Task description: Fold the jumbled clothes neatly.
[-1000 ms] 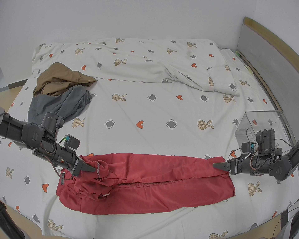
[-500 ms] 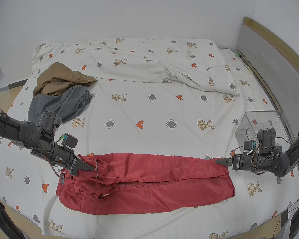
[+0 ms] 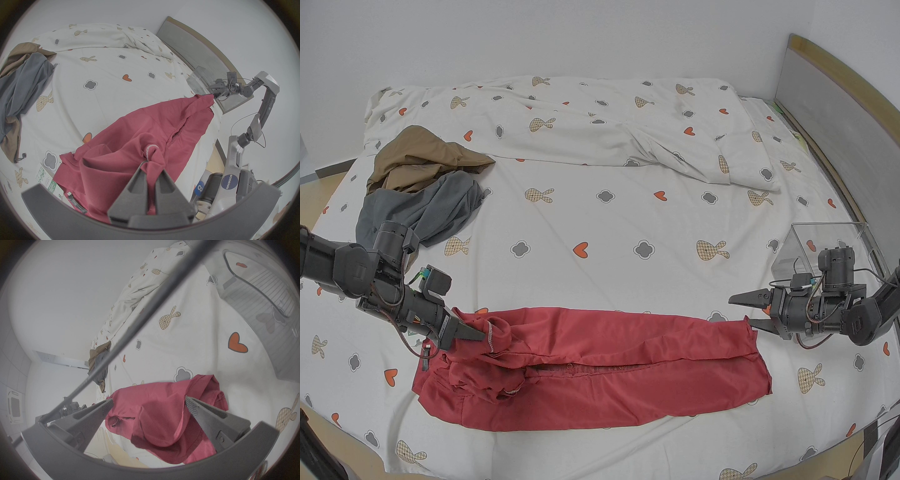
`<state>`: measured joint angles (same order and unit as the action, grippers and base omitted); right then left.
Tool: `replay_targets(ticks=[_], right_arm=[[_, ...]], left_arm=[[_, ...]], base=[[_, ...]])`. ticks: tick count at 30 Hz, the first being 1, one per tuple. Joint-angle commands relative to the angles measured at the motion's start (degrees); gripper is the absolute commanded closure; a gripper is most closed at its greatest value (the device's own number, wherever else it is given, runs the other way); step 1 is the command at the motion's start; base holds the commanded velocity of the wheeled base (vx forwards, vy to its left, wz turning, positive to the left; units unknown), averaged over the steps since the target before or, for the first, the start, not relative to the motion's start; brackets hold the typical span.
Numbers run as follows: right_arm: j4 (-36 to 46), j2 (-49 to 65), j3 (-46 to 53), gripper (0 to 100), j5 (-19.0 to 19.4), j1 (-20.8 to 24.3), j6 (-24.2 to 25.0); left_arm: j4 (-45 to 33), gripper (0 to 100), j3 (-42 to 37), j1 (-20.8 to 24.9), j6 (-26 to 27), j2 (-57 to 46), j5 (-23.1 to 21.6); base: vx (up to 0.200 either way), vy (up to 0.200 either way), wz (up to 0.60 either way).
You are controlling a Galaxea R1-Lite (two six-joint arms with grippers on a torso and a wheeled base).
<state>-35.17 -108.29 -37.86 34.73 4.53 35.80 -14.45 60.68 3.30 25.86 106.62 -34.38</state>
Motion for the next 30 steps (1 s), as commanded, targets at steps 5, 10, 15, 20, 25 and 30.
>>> replay_targets(ticks=[5,10,15,20,25,30], right_arm=[[0.0,-4.8,-1.5,0,-0.3,-0.2,1.0],[0.0,-4.2,-1.1,0,-0.4,-1.3,2.5],[0.1,0.3,1.6,0,-0.5,-2.3,2.5],[0.2,4.1,4.7,0,-0.5,-2.6,2.5],[0.3,6.1,7.4,0,-0.5,-3.5,2.3],[0.3,4.9,9.6,0,-0.6,-3.8,1.1]], left_arm=[[0.0,100,0.0,-1.8,0.0,-1.9,-0.1],[-0.1,100,-0.2,-3.6,-0.2,-2.7,-0.1],[0.0,100,-1.0,-3.7,-0.2,-2.2,-0.1],[0.1,100,-0.8,-3.6,-0.1,-1.4,-0.1],[0.2,100,-0.8,-3.6,-0.1,-1.4,-0.1],[0.2,100,-0.5,-3.6,-0.1,-1.5,-0.2]], base=[[0.000,0.000,0.00],[0.000,0.000,0.00],[0.000,0.000,0.00],[0.000,0.000,0.00],[0.000,0.000,0.00],[0.000,0.000,0.00]])
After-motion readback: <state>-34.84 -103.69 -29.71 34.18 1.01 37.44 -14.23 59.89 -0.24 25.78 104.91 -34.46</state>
